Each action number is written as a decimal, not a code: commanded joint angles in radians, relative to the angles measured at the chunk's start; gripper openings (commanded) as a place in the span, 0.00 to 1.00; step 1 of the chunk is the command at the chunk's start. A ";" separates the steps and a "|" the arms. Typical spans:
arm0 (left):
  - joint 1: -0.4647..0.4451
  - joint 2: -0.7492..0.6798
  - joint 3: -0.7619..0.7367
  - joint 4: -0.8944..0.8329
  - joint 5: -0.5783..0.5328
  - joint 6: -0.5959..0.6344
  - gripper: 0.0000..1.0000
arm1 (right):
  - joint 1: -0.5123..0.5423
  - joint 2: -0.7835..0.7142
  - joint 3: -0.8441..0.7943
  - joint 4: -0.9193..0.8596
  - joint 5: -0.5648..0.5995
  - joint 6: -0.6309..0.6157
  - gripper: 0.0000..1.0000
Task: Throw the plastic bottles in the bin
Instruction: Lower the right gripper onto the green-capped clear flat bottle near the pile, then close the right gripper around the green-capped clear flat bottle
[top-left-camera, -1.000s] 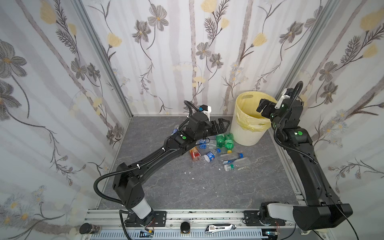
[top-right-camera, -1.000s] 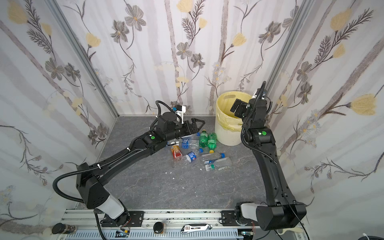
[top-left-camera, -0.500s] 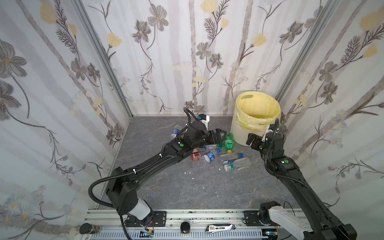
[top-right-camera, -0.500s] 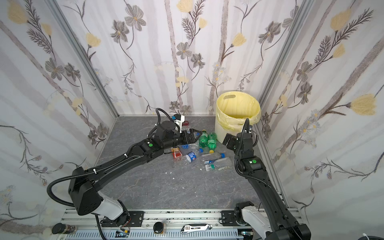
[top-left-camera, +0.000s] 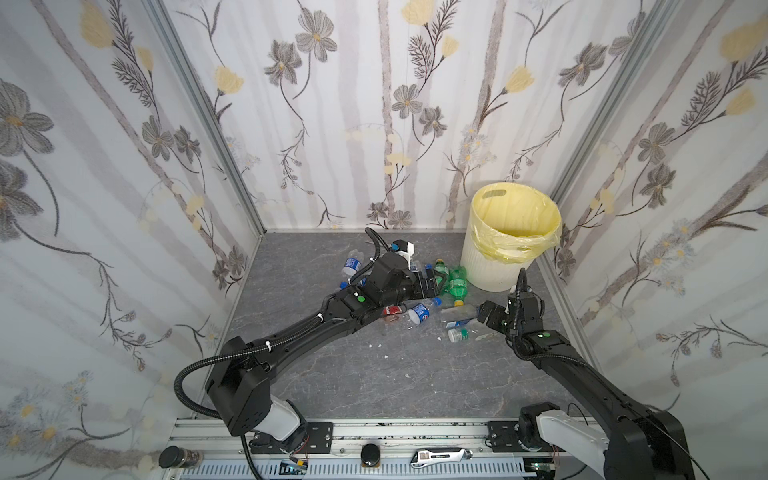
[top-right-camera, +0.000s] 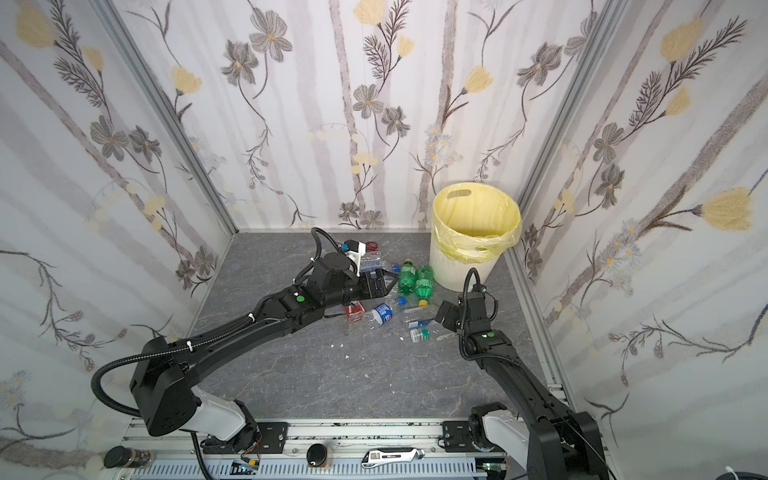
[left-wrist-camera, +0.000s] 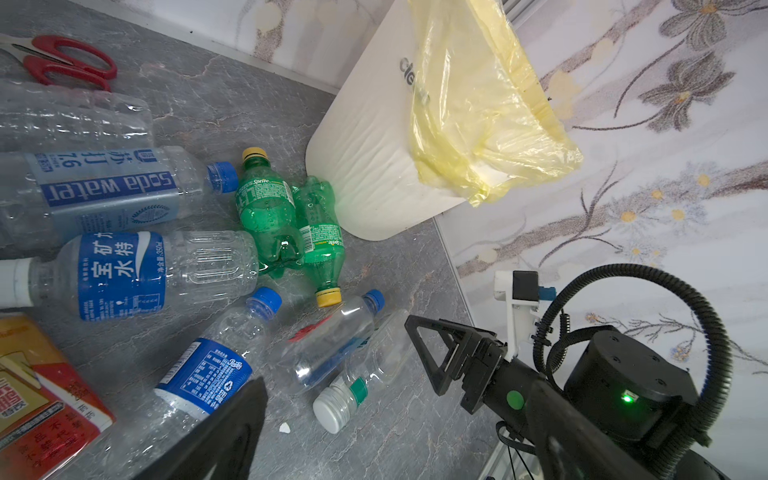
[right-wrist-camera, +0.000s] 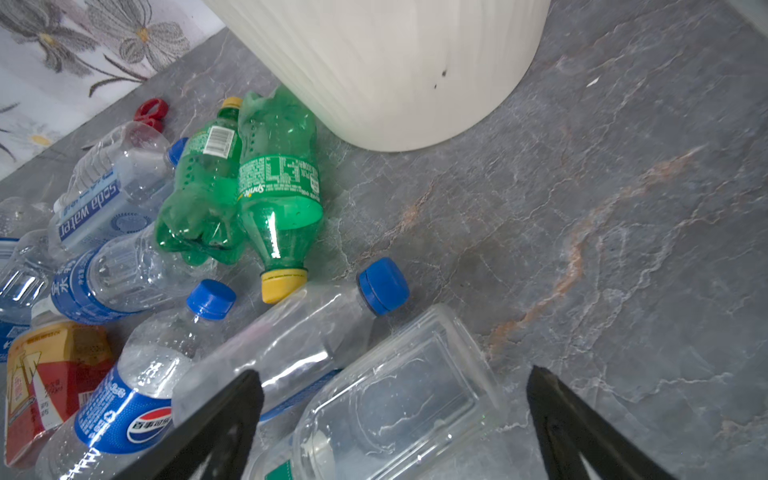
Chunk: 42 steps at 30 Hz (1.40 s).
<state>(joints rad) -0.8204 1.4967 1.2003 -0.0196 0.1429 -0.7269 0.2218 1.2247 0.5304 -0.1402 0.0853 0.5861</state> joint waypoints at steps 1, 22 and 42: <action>0.000 -0.012 -0.018 0.032 -0.015 -0.007 1.00 | 0.001 0.007 -0.025 0.063 -0.039 0.024 1.00; 0.000 -0.023 -0.070 0.056 -0.026 -0.032 1.00 | 0.132 0.078 -0.088 0.183 -0.088 0.149 1.00; 0.001 0.000 -0.072 0.064 -0.021 -0.031 1.00 | 0.184 0.191 0.026 0.061 0.086 0.057 1.00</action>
<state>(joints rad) -0.8207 1.4876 1.1149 0.0132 0.1131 -0.7597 0.4065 1.3903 0.5339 -0.0551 0.1139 0.6716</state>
